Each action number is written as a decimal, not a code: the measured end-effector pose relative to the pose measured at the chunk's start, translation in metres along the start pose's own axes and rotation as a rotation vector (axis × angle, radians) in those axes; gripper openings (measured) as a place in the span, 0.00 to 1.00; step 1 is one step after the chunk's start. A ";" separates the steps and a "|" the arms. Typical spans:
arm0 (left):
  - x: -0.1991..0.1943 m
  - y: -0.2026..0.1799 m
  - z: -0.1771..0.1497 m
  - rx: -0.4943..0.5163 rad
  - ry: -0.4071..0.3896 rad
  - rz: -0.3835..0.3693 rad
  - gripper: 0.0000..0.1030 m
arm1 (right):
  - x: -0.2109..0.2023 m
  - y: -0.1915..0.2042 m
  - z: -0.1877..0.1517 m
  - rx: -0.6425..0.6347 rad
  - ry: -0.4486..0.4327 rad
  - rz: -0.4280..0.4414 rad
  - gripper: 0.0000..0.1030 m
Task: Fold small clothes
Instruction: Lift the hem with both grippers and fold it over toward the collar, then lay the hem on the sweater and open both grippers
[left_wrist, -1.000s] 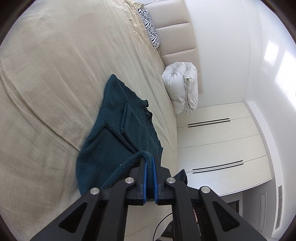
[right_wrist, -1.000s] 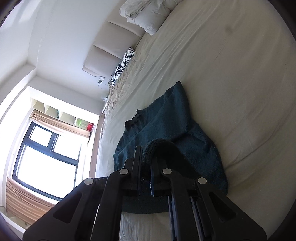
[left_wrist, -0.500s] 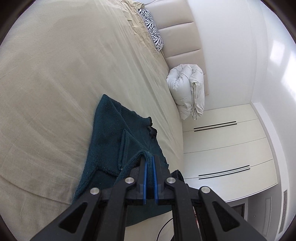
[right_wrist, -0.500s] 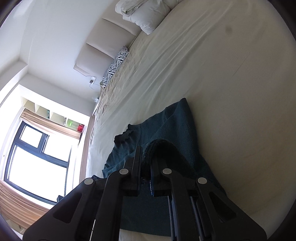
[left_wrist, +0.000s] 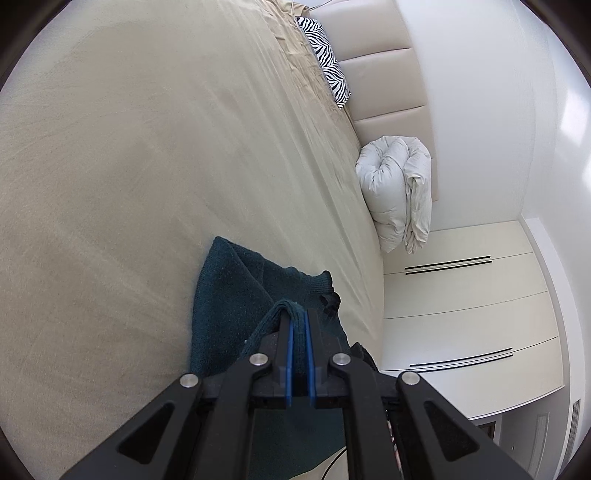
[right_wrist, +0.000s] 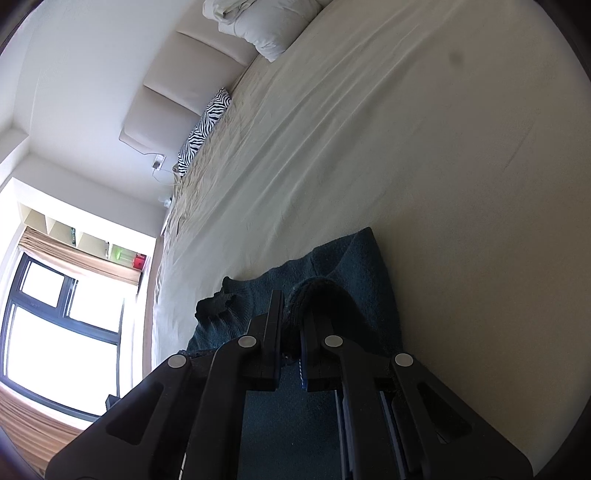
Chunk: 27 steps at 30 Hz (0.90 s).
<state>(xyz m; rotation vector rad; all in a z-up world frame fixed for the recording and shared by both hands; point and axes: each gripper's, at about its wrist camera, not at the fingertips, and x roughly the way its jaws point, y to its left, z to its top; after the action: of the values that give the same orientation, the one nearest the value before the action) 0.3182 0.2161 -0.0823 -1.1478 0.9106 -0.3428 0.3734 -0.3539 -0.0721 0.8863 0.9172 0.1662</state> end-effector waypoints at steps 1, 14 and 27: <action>0.003 0.000 0.002 0.003 0.001 0.001 0.07 | 0.005 -0.002 0.003 0.008 0.000 -0.001 0.06; 0.023 0.012 0.021 0.026 -0.055 0.083 0.53 | 0.038 -0.027 0.026 0.139 -0.075 -0.021 0.64; -0.002 -0.005 -0.040 0.233 -0.056 0.187 0.57 | 0.007 -0.004 -0.007 -0.159 -0.057 -0.170 0.63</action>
<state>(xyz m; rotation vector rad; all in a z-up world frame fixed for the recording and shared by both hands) 0.2873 0.1899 -0.0811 -0.8475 0.8959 -0.2550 0.3718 -0.3490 -0.0810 0.6599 0.9089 0.0658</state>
